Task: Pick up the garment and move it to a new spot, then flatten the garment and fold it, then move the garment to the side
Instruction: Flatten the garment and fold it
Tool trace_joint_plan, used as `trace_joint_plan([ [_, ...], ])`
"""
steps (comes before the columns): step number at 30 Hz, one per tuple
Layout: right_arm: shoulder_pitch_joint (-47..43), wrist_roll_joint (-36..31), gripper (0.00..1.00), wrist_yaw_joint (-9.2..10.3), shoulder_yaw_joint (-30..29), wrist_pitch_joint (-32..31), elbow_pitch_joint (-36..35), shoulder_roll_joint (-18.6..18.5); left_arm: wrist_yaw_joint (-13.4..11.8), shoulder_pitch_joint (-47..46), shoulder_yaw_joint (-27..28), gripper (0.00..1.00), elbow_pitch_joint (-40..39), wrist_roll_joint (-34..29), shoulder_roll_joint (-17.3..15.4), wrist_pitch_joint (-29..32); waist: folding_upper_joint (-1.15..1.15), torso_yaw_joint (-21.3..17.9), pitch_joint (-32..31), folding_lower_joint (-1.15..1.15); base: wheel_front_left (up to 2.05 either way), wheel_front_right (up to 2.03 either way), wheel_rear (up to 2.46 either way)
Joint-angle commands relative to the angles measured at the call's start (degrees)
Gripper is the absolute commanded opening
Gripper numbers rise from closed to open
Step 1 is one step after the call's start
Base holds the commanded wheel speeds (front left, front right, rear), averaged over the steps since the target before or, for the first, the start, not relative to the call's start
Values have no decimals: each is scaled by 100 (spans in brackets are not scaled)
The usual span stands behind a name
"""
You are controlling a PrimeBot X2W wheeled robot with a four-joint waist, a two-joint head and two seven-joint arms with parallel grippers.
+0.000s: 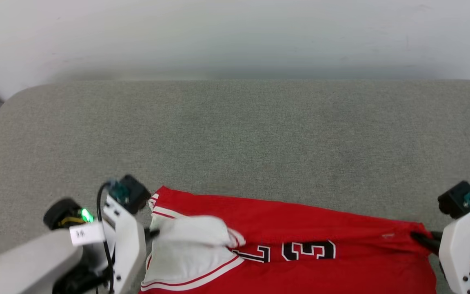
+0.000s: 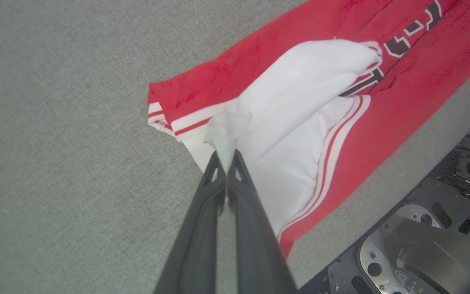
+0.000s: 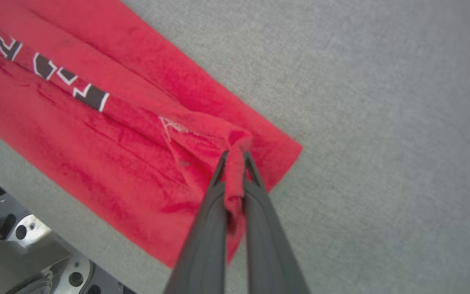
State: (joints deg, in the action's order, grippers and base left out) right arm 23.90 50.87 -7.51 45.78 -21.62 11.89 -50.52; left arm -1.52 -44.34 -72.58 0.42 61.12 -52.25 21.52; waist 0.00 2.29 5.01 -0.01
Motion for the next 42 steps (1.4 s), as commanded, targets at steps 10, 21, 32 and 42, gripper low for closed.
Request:
trace_joint_plan([
  [10, -671, -247, 0, 4, -133, 79, 270, 397, -295, 1138, -58, 0, 98, -30, 229, -190, 0, -49, 235, 1, 0, 0, 0],
  [21, -749, -240, 100, 3, -625, 495, 57, 252, -758, 1288, 355, 100, 170, -363, 230, -1308, 0, -78, -118, 1, 0, 0, 0],
  [32, -1377, 620, 100, 3, -1889, 328, -44, 170, -1901, 1708, 1062, 100, 203, -771, 528, -3331, 0, -75, -159, 1, 0, 0, 0],
  [42, -1733, 1391, 100, 3, -2381, -103, 436, 658, -2732, 2284, 2291, 100, 200, -1810, 1212, -3679, 0, 49, 73, 1, 0, 0, 0],
])
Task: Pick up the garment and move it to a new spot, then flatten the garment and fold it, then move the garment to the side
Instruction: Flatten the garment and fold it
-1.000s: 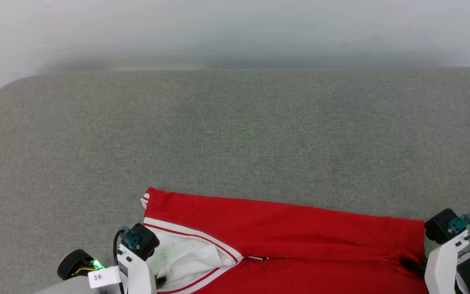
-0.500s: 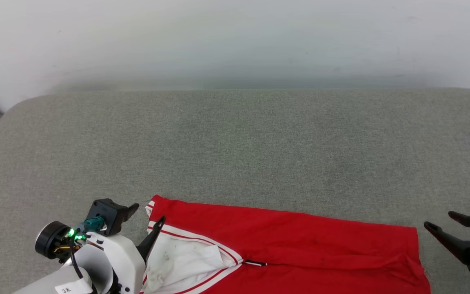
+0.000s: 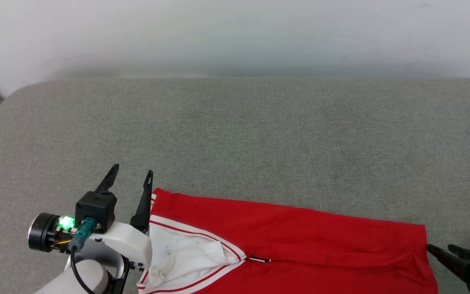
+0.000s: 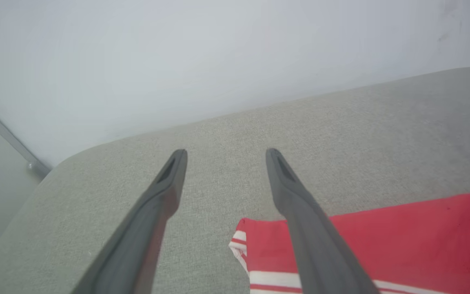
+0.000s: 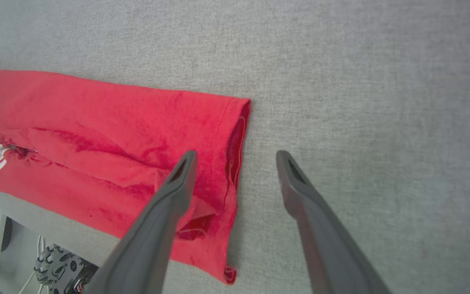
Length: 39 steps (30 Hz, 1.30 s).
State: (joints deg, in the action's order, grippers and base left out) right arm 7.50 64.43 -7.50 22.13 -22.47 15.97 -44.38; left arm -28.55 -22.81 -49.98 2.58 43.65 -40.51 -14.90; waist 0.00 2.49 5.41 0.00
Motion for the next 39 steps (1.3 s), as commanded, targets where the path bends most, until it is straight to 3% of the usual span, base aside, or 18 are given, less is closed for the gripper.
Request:
trace_joint_plan([
  [1, -94, 71, 100, 2, -31, -64, 68, 84, -70, 242, 223, 100, -39, -224, 115, -36, 0, 48, 57, 0, 0, 0, 0],
  [6, -182, 258, 100, 2, 38, -386, 273, 313, -110, 777, 1145, 100, -200, -996, 614, -34, 0, 139, 166, 0, 0, 0, 0],
  [14, -153, 520, 100, -6, 433, -801, 273, 961, 157, 1562, 2316, 100, -342, -2189, 1453, -28, 0, 225, 263, 0, 0, 0, 0],
  [19, -100, 519, 100, -5, 536, -799, 153, 998, 293, 1853, 2861, 100, -484, -2739, 1891, -28, 0, 254, 258, 0, 0, 0, 0],
  [20, -73, 485, 39, -5, 529, -733, 140, 986, 337, 1929, 2976, 100, -511, -2869, 1987, -28, 0, 256, 251, 0, 0, 0, 0],
  [21, -45, 443, 0, -2, 505, -662, 149, 963, 375, 1993, 3094, 100, -537, -2966, 2086, -28, 0, 259, 242, 0, 0, 0, 0],
  [29, 42, 396, 0, 3, 283, -386, 265, 584, 832, 2451, 3645, 100, -518, -3574, 2596, -29, 0, 243, 47, 0, 0, 0, 0],
  [39, -131, 258, 0, 3, 14, -407, 408, -254, 1255, 2743, 3924, 100, -505, -3975, 2850, -29, 0, 163, -247, 0, 0, 0, 0],
])
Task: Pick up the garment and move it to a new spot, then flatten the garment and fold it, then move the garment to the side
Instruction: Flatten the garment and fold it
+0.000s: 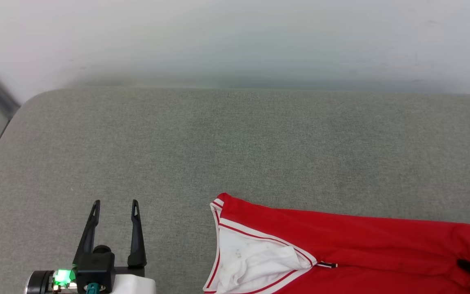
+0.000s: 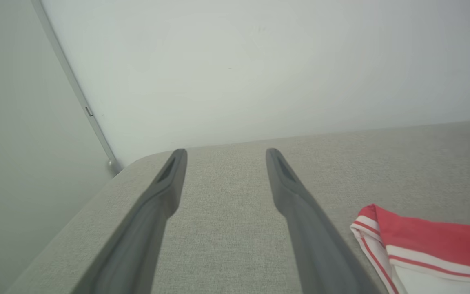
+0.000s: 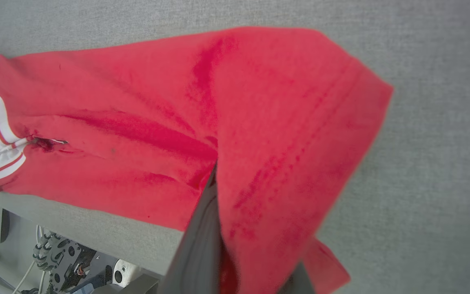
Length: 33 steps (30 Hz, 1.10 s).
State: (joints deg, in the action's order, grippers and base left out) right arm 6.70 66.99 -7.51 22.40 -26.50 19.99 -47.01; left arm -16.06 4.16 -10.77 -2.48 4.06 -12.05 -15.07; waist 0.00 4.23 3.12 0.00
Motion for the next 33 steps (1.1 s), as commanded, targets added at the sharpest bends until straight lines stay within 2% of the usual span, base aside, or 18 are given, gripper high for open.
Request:
trace_joint_plan([
  [1, -78, -3, 0, 4, -38, -13, -20, -79, 37, 59, 21, 100, -1, -41, 20, -12, 0, -19, -46, 0, 0, 0, 0],
  [5, -158, 93, 0, 3, -92, -177, -387, -276, 142, 149, 89, 100, 5, -112, 71, -12, 0, -70, -138, 0, 0, 0, 0],
  [10, -228, 321, 0, 3, -76, -518, -1408, -312, 234, 192, 153, 100, 16, -185, 126, -12, 0, -121, -163, 0, 0, 0, 0],
  [15, 70, 289, 0, 3, -19, -803, -2315, -72, 324, 78, 160, 100, 15, -245, 210, -12, 0, -95, -44, 0, 0, 0, 0],
  [19, 475, -8, 0, 3, 256, -1117, -2680, 281, 386, -40, 145, 100, 27, -286, 258, -12, 0, -29, 94, 0, 0, 0, 0],
  [26, 1634, -631, 0, 2, 1192, -1617, -2565, 1174, 488, -277, 125, 100, 63, -335, 305, -13, 0, 119, 382, 0, 0, 0, 0],
  [33, 2656, -1169, 0, 3, 2373, -1632, -1807, 1916, 538, -512, 102, 100, 90, -345, 380, -13, 0, 300, 659, 0, 0, 0, 0],
])
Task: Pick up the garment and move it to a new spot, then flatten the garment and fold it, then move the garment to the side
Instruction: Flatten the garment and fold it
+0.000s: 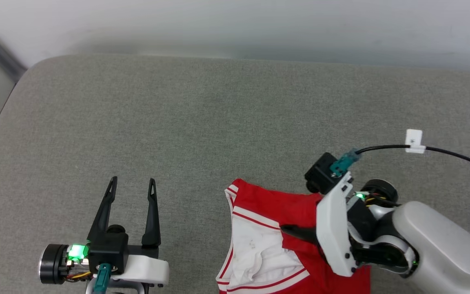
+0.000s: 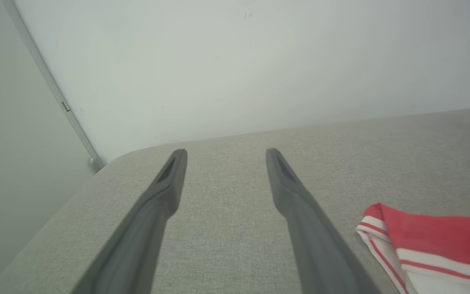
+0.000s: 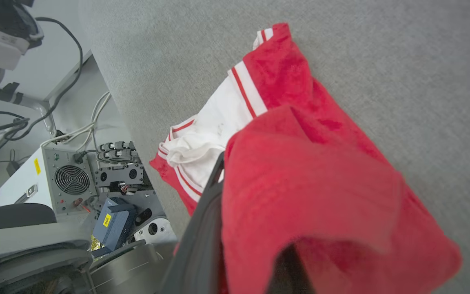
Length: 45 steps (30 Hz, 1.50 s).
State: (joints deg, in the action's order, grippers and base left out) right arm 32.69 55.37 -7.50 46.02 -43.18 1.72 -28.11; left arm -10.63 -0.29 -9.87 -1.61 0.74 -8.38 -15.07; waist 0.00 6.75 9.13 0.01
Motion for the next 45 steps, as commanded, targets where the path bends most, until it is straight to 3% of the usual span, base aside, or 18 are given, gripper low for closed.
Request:
trace_joint_plan([
  [1, 164, -36, 0, 2, 149, 80, 163, 125, -1, -86, 7, 100, 10, -14, 27, -13, 0, 70, 94, -1, 0, 0, 0],
  [7, 594, -165, 0, 2, 826, 558, 1106, 653, 35, -219, -22, 100, 52, -15, 99, -13, 0, 197, 270, -1, 0, 0, 0],
  [13, 792, -138, 0, 2, 1366, 1035, 1752, 780, 45, -269, -10, 100, 95, -17, 140, -13, 0, 247, 293, -1, 0, 0, 0],
  [14, 803, -105, 11, 2, 1414, 1120, 1821, 785, 37, -240, 5, 100, 107, -13, 142, -13, 0, 230, 262, -1, 0, 0, 0],
  [15, 824, -67, 50, 2, 1442, 1211, 1858, 781, 29, -198, 15, 100, 115, -7, 143, -13, 0, 211, 227, -1, 0, 0, 0],
  [16, 869, -47, 100, 2, 1466, 1329, 1853, 760, 26, -156, 22, 100, 128, -4, 146, -13, 0, 195, 186, -1, 0, 0, 0],
  [24, 919, -64, 100, 2, 1227, 2447, 1274, 184, 45, 42, 90, 100, 159, 15, 133, -13, 0, 34, -225, -1, 0, 0, 0],
  [30, 555, -709, 100, 2, 165, 3769, 1129, -302, 42, 279, 176, 100, 127, 23, 100, -13, 0, -210, -545, -1, 0, 0, 0],
  [38, -550, -2068, 100, 2, -1903, 5264, 1331, -23, 48, 602, 293, 100, 77, 36, 83, -13, 0, -573, -840, -1, 0, 0, 0],
  [45, -1706, -3016, 100, 2, -3326, 5689, 1031, 616, 66, 726, 363, 100, 45, 27, 108, -13, 0, -786, -942, -1, 0, 0, 0],
])
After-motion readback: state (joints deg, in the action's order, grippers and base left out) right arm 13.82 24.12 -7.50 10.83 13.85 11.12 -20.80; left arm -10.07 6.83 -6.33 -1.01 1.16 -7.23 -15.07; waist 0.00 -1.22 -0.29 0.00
